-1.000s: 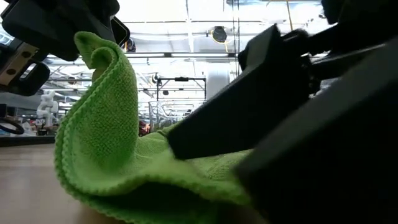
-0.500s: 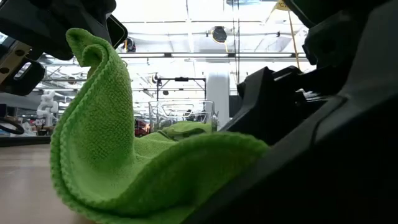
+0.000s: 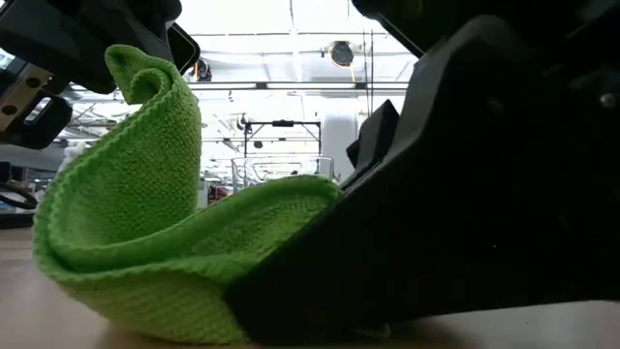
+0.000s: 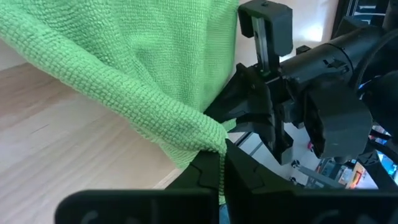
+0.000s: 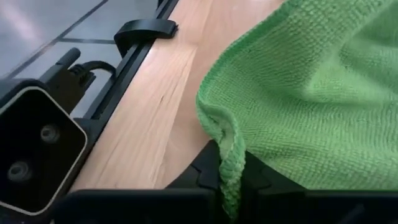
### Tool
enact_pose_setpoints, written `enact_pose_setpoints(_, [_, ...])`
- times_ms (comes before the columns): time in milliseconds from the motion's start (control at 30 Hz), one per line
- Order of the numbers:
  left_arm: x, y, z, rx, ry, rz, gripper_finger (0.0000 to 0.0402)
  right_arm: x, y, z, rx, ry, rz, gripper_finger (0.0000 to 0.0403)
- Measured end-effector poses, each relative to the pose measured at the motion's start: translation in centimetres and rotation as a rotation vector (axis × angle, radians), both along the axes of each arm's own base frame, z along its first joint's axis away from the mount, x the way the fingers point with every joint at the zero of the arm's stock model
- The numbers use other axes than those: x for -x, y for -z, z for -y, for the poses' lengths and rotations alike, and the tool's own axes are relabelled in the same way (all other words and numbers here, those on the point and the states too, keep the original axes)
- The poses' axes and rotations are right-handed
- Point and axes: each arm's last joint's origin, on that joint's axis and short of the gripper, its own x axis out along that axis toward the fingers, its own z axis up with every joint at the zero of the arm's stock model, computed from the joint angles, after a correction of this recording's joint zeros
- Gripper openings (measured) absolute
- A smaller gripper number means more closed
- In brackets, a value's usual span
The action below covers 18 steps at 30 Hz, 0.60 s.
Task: Fold microfiber towels
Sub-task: Fold the green microfiber towel
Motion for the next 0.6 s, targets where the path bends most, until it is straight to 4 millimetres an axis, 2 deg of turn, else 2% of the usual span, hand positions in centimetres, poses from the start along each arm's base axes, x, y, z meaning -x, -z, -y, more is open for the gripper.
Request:
enact_pose_setpoints(167, [-0.2, -0.4, 0.4, 0.036, 0.02, 0.041, 0.0005, 0.2, -2.0, -0.1, -0.083, -0.041, -0.041, 0.0005])
enact_pose_setpoints(300, [0.2, -0.6, 1.1, 0.064, 0.084, 0.048, 0.0006, 1.0, -4.0, 0.2, -0.08, -0.075, -0.122, 0.0004])
enact_pose_setpoints(433, [0.7, -0.7, 2.1, 0.101, 0.098, 0.048, 0.0005, 1.9, -6.7, 0.7, -0.091, -0.119, -0.191, 0.0003])
enact_pose_setpoints(600, [0.8, -1.7, 3.3, 0.184, 0.057, 0.152, 0.0008, 3.7, -10.0, 1.9, -0.172, -0.162, -0.19, 0.0002])
